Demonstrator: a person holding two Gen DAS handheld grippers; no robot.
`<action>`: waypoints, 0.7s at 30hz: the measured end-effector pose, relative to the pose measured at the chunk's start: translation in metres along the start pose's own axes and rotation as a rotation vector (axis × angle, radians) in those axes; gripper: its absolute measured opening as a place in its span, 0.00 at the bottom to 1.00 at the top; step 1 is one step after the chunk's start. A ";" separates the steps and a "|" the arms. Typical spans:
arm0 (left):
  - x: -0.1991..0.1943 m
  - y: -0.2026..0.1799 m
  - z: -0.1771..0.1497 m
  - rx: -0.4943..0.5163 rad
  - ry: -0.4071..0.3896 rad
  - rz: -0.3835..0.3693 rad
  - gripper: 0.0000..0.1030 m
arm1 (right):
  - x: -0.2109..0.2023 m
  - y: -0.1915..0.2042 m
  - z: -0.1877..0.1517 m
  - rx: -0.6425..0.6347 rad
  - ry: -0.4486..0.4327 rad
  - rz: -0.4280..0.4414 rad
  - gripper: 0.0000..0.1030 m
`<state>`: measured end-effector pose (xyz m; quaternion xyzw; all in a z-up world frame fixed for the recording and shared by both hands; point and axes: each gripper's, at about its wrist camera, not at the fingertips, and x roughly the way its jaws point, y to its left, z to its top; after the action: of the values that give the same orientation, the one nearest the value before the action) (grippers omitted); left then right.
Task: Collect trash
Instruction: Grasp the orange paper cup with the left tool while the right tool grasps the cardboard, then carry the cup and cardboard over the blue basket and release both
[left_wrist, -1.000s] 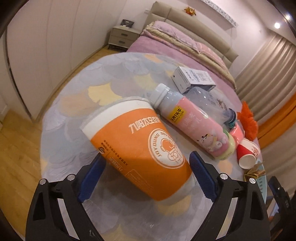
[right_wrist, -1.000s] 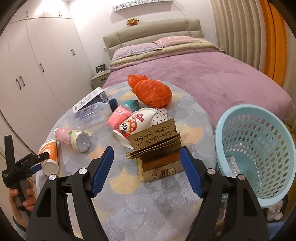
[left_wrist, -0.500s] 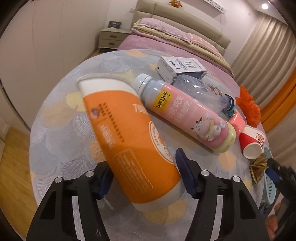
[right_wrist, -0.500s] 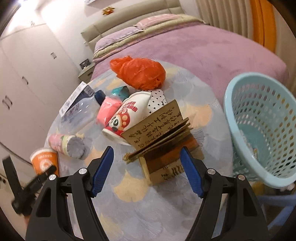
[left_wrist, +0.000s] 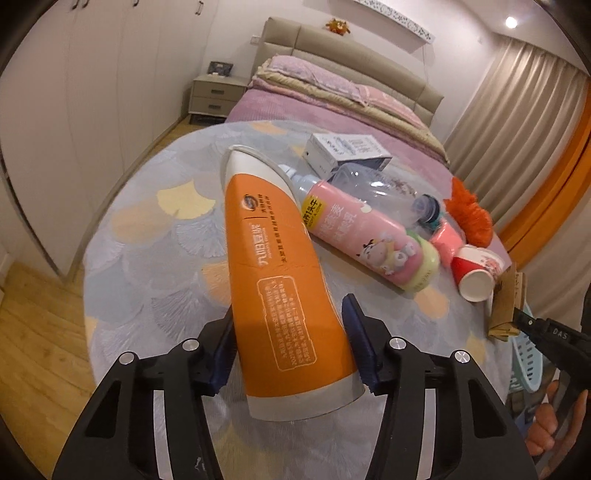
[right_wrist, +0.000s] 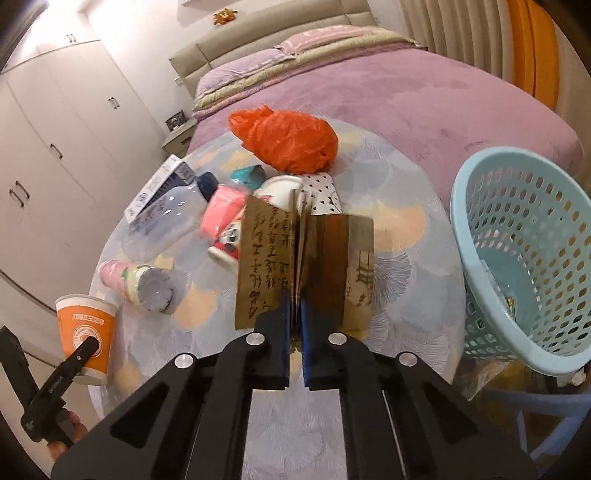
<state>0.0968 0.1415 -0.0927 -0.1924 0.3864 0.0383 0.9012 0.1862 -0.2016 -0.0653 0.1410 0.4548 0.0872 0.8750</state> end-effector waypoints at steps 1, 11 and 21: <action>-0.003 -0.001 0.000 -0.001 -0.009 -0.004 0.50 | -0.004 0.001 -0.001 -0.008 -0.006 0.005 0.03; -0.048 -0.033 0.003 0.059 -0.126 -0.109 0.50 | -0.053 0.013 -0.004 -0.068 -0.122 0.023 0.03; -0.056 -0.137 0.010 0.231 -0.156 -0.271 0.50 | -0.114 -0.026 0.006 -0.027 -0.283 -0.082 0.03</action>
<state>0.0945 0.0233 -0.0027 -0.1346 0.2879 -0.1131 0.9414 0.1265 -0.2587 0.0171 0.1217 0.3313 0.0369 0.9349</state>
